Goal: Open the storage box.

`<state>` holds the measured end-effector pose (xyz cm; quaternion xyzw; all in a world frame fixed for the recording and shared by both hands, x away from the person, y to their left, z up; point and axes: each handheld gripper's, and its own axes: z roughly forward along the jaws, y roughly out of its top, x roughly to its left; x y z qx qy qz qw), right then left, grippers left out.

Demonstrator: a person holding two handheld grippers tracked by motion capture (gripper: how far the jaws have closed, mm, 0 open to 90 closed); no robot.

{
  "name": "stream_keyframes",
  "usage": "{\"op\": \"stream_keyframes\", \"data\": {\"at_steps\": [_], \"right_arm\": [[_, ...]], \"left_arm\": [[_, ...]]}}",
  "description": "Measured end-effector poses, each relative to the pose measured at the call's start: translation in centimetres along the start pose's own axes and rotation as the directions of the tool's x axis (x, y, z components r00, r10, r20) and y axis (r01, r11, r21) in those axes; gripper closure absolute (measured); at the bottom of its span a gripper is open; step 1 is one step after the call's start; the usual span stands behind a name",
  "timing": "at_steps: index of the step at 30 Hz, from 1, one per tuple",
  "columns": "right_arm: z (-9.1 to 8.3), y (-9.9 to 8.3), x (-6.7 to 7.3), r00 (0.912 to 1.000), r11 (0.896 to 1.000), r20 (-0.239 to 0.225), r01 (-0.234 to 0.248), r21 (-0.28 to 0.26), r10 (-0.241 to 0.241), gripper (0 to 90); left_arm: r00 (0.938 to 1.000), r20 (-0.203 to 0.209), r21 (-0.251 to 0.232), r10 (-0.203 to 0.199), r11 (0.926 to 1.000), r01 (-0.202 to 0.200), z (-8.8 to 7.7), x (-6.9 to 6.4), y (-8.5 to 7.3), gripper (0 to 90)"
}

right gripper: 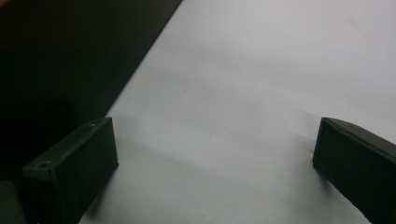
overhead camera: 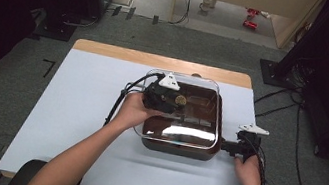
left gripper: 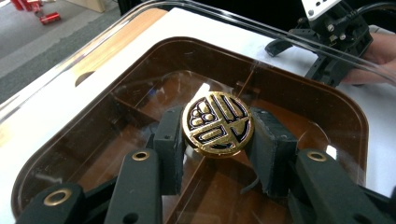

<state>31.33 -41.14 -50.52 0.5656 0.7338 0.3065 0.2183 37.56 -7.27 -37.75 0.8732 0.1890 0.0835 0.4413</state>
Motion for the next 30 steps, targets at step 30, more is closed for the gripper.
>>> {"op": "stream_keyframes", "data": {"at_steps": [30], "right_arm": [[0.0, 0.0, 0.0, 1.0000, 1.000, -0.001, 0.002, 0.000, -0.002, 0.0]], "left_arm": [[0.9729, -0.162, -0.011, -0.165, 0.9861, 0.166, -9.2, 4.4, -5.2, 59.0]]}}
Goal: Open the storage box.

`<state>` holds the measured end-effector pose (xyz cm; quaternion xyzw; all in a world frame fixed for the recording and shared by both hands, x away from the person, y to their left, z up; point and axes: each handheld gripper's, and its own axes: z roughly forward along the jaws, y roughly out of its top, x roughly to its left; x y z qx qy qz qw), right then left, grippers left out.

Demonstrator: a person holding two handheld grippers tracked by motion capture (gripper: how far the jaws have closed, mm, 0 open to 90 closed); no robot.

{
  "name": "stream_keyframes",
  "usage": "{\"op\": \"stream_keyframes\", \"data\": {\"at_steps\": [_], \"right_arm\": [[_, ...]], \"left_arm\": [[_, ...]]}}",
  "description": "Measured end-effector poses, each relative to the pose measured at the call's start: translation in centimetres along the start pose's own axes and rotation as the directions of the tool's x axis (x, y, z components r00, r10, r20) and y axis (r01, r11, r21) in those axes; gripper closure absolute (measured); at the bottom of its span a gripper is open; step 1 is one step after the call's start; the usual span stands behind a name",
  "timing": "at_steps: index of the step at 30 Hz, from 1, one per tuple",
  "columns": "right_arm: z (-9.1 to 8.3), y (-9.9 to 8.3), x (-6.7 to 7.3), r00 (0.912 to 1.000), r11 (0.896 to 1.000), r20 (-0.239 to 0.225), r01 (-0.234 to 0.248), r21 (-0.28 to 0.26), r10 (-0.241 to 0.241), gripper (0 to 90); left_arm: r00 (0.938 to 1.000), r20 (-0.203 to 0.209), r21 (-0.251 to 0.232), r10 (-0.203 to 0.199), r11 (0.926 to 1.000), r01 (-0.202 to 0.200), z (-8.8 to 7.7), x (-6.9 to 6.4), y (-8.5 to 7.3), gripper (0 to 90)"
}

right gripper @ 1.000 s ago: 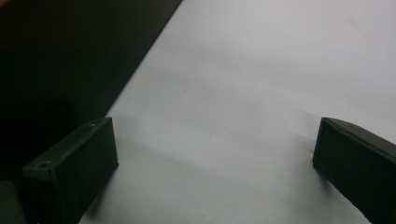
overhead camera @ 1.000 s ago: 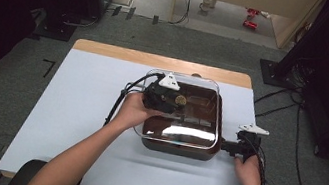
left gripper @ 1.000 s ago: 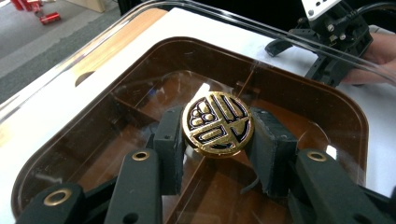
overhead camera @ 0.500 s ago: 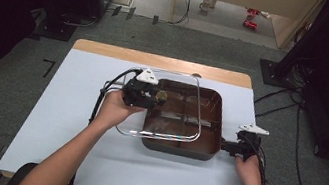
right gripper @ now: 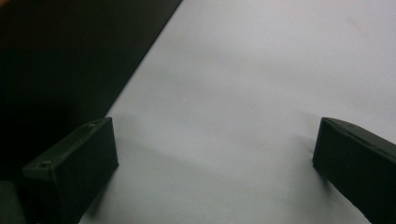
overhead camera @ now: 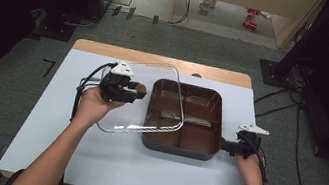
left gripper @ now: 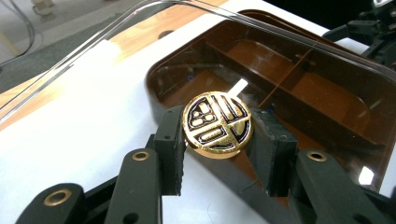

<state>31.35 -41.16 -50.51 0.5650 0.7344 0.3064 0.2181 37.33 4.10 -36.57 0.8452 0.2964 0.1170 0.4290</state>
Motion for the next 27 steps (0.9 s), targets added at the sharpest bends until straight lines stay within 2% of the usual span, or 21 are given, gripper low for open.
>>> {"op": "stream_keyframes", "data": {"at_steps": [7, 9, 10, 13, 14, 15, 16, 20, 21, 22, 23, 24, 27], "right_arm": [[0.0, 0.0, 0.0, 1.0000, 1.000, -0.001, -0.002, 0.002, 0.002, 0.0], [0.0, 0.0, 0.0, 1.0000, 1.000, 0.000, -0.001, 0.001, 0.001, 0.0], [0.0, 0.0, 0.0, 1.0000, 1.000, 0.000, -0.001, 0.001, 0.001, 0.0], [0.0, 0.0, 0.0, 1.0000, 1.000, 0.000, -0.001, 0.001, 0.001, 0.0], [0.0, 0.0, 0.0, 1.0000, 1.000, 0.000, -0.001, 0.001, 0.001, 0.0], [0.0, 0.0, 0.0, 1.0000, 1.000, 0.001, -0.001, 0.000, 0.001, 0.0], [0.0, 0.0, 0.0, 1.0000, 1.000, 0.001, -0.001, 0.000, 0.001, 0.0], [0.0, 0.0, 0.0, 1.0000, 1.000, 0.001, -0.001, 0.000, 0.001, 0.0], [0.0, 0.0, 0.0, 1.0000, 1.000, 0.001, -0.001, 0.000, 0.001, 0.0], [0.0, 0.0, 0.0, 1.0000, 1.000, 0.001, -0.001, 0.000, 0.001, 0.0], [0.0, 0.0, 0.0, 1.0000, 1.000, 0.000, -0.001, 0.000, 0.001, 0.0], [0.0, 0.0, 0.0, 1.0000, 1.000, 0.001, -0.001, 0.000, 0.001, 0.0], [0.0, 0.0, 0.0, 1.0000, 1.000, 0.001, -0.002, 0.001, 0.002, 0.0]], "left_arm": [[0.9975, -0.041, -0.019, -0.057, 0.9982, 0.056, -2.3, 2.1, -1.2, 59.1], [0.9954, -0.056, -0.025, -0.078, 0.9967, 0.077, -3.1, 3.3, -1.7, 59.1], [0.9954, -0.056, -0.025, -0.078, 0.9967, 0.077, -3.1, 3.3, -1.7, 59.0], [0.9906, -0.080, -0.033, -0.111, 0.9935, 0.109, -3.8, 4.8, -2.5, 59.0], [0.9906, -0.080, -0.033, -0.111, 0.9935, 0.109, -3.8, 4.8, -2.5, 59.0], [0.9863, -0.096, -0.035, -0.134, 0.9907, 0.131, -4.1, 5.8, -3.1, 59.0], [0.9863, -0.096, -0.035, -0.134, 0.9907, 0.131, -4.1, 5.8, -3.1, 59.0], [0.9763, -0.130, -0.043, -0.173, 0.9847, 0.169, -4.3, 7.7, -4.5, 59.0], [0.9706, -0.151, -0.043, -0.187, 0.9822, 0.183, -4.3, 8.4, -5.1, 59.0], [0.9706, -0.151, -0.043, -0.187, 0.9822, 0.183, -4.3, 8.4, -5.1, 59.0], [0.9629, -0.170, -0.038, -0.210, 0.9777, 0.206, -4.2, 9.2, -5.9, 59.0], [0.9629, -0.170, -0.038, -0.210, 0.9777, 0.206, -4.2, 9.2, -5.9, 59.0], [0.9508, -0.189, -0.034, -0.246, 0.9693, 0.243, -3.9, 10.4, -7.1, 59.0]]}}
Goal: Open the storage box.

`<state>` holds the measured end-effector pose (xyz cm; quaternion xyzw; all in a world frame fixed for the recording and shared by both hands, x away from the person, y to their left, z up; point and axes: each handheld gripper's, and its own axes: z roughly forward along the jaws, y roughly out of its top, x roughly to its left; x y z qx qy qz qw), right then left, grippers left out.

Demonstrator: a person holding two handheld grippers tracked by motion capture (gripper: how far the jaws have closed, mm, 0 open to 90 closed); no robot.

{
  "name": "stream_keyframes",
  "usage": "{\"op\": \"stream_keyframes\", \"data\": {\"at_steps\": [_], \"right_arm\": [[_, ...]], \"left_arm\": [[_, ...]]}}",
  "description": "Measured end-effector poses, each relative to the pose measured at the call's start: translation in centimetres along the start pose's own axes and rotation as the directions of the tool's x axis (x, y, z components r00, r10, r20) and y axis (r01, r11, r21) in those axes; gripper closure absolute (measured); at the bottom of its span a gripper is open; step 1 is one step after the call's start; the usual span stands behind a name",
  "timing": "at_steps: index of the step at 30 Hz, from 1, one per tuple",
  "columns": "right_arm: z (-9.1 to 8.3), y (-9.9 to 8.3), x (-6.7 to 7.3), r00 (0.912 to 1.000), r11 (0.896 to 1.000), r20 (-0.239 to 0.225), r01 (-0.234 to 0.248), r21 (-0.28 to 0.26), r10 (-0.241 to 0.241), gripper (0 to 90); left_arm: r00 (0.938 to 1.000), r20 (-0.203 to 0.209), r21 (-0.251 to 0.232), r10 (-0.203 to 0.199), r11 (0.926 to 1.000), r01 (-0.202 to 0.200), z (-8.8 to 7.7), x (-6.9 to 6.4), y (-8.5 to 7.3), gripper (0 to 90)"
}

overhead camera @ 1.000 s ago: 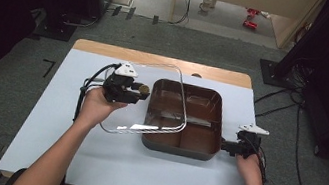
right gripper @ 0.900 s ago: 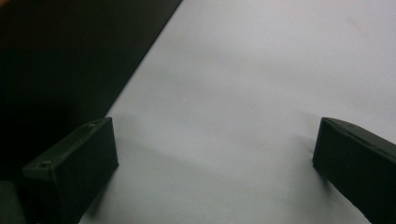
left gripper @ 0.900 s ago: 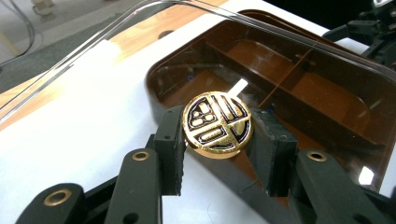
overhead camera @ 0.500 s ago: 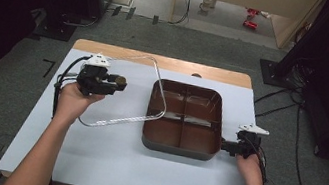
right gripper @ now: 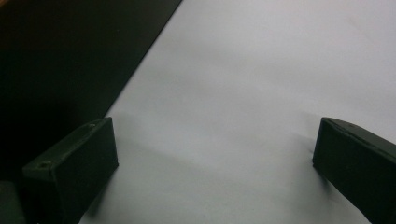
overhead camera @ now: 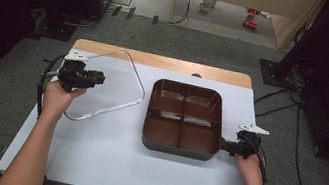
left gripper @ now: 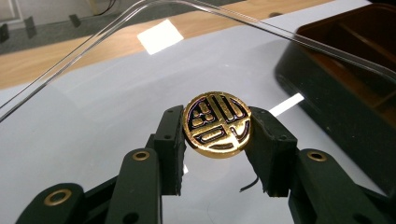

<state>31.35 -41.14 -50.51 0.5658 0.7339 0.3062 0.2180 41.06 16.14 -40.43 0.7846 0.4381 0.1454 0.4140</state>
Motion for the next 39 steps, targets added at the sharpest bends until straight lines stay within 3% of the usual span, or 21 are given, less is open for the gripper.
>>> {"op": "stream_keyframes", "data": {"at_steps": [5, 11, 18, 27, 39], "right_arm": [[0.0, 0.0, 0.0, 1.0000, 1.000, 0.000, 0.000, 0.000, 0.000, 0.0], [0.0, 0.0, 0.0, 1.0000, 1.000, 0.000, 0.000, 0.000, 0.000, 0.0], [0.0, 0.0, 0.0, 1.0000, 1.000, 0.000, 0.001, 0.000, -0.001, 0.0], [0.0, 0.0, 0.0, 1.0000, 1.000, 0.000, 0.001, 0.000, -0.001, 0.0], [0.0, 0.0, 0.0, 1.0000, 1.000, 0.001, 0.001, 0.000, -0.001, 0.0]], "left_arm": [[0.9976, -0.047, 0.021, -0.050, 0.9985, 0.051, 0.9, 1.7, -1.2, 59.0], [0.9929, -0.106, 0.046, -0.053, 0.9972, 0.059, 2.1, 3.1, -2.3, 58.9], [0.9855, -0.146, 0.076, -0.087, 0.9922, 0.098, 3.8, 4.4, -3.5, 59.0], [0.9838, -0.171, 0.111, -0.053, 0.9911, 0.073, 5.3, 4.3, -4.0, 58.9], [0.9846, -0.155, 0.102, -0.082, 0.9899, 0.098, 5.4, 4.3, -4.1, 57.9]]}}
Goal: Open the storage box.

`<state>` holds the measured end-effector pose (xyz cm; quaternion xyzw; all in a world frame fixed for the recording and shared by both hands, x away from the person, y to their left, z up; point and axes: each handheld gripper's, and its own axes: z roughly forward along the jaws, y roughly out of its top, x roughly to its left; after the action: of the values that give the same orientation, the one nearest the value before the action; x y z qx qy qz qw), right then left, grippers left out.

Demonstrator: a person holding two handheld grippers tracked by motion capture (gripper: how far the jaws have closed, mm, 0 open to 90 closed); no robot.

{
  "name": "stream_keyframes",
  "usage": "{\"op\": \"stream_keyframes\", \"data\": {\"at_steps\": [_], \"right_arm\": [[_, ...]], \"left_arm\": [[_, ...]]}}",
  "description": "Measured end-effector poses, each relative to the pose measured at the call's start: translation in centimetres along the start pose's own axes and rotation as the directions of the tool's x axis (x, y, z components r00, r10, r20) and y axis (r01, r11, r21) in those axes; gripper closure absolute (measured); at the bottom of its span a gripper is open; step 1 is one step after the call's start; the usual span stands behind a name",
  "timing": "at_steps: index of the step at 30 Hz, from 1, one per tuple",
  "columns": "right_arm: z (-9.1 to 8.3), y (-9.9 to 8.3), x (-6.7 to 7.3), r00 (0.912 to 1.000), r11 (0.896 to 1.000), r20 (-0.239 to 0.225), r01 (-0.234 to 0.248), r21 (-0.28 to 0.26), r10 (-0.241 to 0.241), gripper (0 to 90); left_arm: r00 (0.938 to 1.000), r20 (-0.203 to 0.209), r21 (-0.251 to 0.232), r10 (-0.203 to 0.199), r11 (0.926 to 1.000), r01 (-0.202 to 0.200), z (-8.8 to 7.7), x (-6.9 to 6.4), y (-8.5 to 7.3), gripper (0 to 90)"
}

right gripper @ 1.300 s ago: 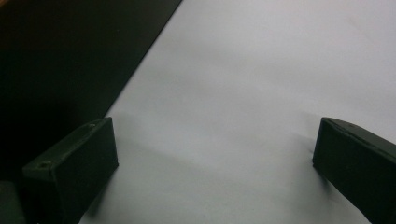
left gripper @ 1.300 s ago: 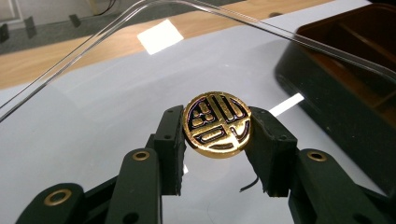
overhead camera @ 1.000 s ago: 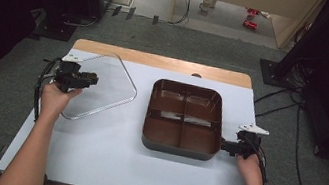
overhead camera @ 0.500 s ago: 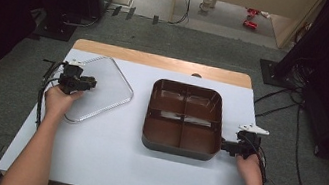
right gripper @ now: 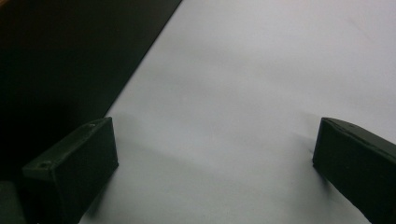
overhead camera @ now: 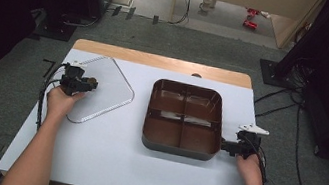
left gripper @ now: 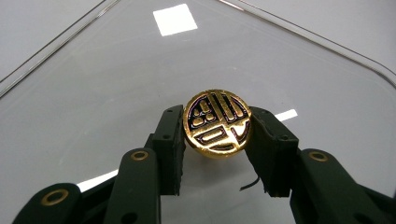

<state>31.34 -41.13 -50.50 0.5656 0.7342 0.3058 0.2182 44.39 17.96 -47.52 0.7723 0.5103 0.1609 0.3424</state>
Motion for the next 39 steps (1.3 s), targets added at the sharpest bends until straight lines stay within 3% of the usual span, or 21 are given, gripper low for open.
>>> {"op": "stream_keyframes", "data": {"at_steps": [6, 9, 13, 22, 23, 27, 31, 37, 39], "right_arm": [[0.0, 0.0, 0.0, 1.0000, 1.000, 0.000, 0.000, 0.000, 0.000, 0.0], [0.0, 0.0, 0.0, 1.0000, 1.000, 0.000, 0.000, 0.000, 0.000, 0.0], [0.0, 0.0, 0.0, 1.0000, 1.000, 0.000, 0.000, 0.000, 0.000, 0.0], [0.0, 0.0, 0.0, 1.0000, 1.000, 0.000, 0.000, 0.000, 0.000, 0.0], [0.0, 0.0, 0.0, 1.0000, 1.000, 0.000, 0.000, 0.000, 0.000, 0.0], [0.0, 0.0, 0.0, 1.0000, 1.000, 0.000, 0.000, -0.001, 0.000, 0.0], [0.0, 0.0, 0.0, 1.0000, 1.000, 0.000, 0.000, -0.001, 0.000, 0.0], [0.0, 0.0, 0.0, 1.0000, 1.000, 0.000, 0.000, -0.001, 0.000, 0.0], [0.0, 0.0, 0.0, 1.0000, 1.000, 0.001, 0.000, -0.001, 0.000, 0.0]], "left_arm": [[0.9999, -0.002, 0.019, 0.015, 0.9997, -0.015, -0.2, -0.2, 0.2, 44.5], [0.9999, 0.009, 0.006, -0.007, 1.0000, 0.007, -0.7, 0.0, 0.3, 41.4], [0.9987, 0.033, -0.010, -0.039, 0.9992, 0.039, -1.4, 0.2, 0.5, 40.0], [0.9971, 0.074, -0.034, -0.018, 0.9992, 0.021, -3.5, -0.5, 1.3, 36.6], [0.9948, 0.100, -0.039, -0.023, 0.9989, 0.027, -3.9, -0.8, 1.6, 36.5], [0.9924, 0.122, -0.050, -0.011, 0.9986, 0.018, -4.4, -1.5, 1.9, 37.0], [0.9914, 0.128, -0.064, 0.026, 0.9978, -0.018, -5.0, -2.4, 2.1, 35.8], [0.9887, 0.145, -0.089, 0.035, 0.9957, -0.023, -6.0, -3.9, 2.2, 34.8], [0.9887, 0.141, -0.083, 0.053, 0.9957, -0.042, -6.2, -4.7, 2.2, 32.2]]}}
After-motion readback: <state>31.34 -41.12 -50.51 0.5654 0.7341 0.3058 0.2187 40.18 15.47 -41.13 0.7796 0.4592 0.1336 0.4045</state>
